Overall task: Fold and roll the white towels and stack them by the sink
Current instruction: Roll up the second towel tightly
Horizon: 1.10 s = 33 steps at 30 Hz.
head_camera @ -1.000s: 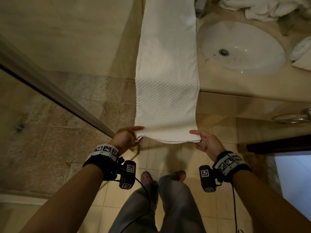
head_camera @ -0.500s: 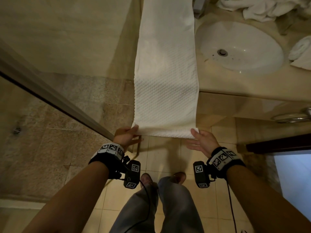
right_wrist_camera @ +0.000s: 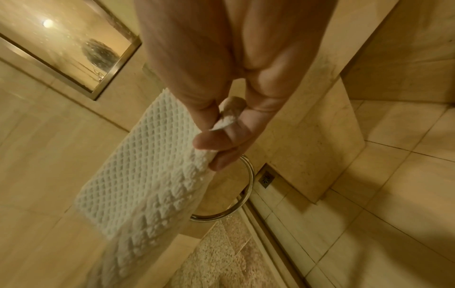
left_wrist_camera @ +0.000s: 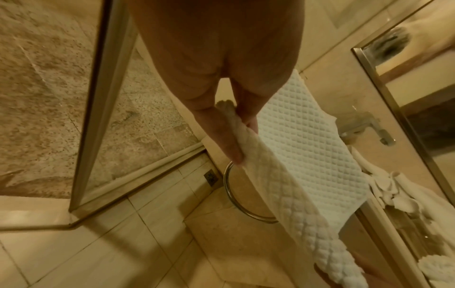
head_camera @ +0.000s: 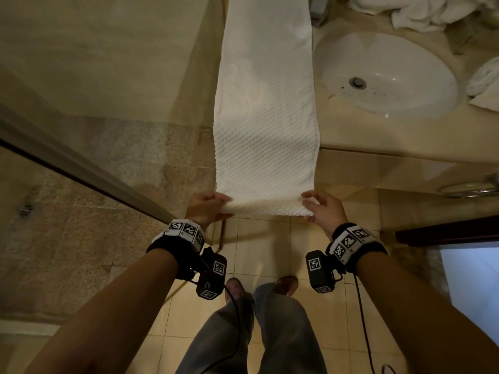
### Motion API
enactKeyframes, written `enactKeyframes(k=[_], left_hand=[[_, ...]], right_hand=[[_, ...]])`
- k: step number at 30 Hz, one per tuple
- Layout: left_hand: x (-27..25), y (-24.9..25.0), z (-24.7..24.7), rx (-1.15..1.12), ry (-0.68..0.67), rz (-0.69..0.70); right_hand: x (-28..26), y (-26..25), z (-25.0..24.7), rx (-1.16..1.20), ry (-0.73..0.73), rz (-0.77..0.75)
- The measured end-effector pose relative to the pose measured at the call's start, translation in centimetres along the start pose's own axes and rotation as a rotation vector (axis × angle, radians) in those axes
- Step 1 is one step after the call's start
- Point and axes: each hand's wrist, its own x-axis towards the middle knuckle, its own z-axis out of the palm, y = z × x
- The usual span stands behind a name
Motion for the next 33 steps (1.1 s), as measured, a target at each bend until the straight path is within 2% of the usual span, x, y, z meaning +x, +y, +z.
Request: enactKeyframes(k=[4, 8, 14, 18, 21, 25, 29, 33], left_hand=[[0.2, 0.1, -0.5, -0.034, -0.038, -0.096], [0.3, -0.3, -0.8, 0.062, -0.095, -0.122], [0.8, -0.4, -1.0, 0.13, -0.154, -0.143], [1.2, 0.0, -0.4, 0.056, -0.089, -0.133], [1.4, 0.2, 0.1, 0.129, 0.013, -0.05], [2.8, -0.3, 0.1, 0.22, 0.092, -0.035], [3.5, -0.3, 0.1, 0.381, 0.164, 0.034], [3.3, 0.3, 0.4, 0.368, 0.185, 0.037]], right_hand=[[-0.2, 0.1, -0.4, 0.075, -0.082, 0.076], [0.1, 0.5, -0.8, 0.051, -0.178, 0.173], [0.2, 0.7, -1.7, -0.302, -0.211, -0.037], [0.9, 1.2, -1.8, -0.398, -0.152, -0.08], [1.2, 0.9, -1.7, -0.362, -0.129, -0.038], [2.4, -0.5, -1.5, -0.342, -0.137, 0.028], [2.7, -1.8, -0.8, -0.112, -0.148, 0.11], [2.6, -2.1, -0.1, -0.041, -0.012, 0.076]])
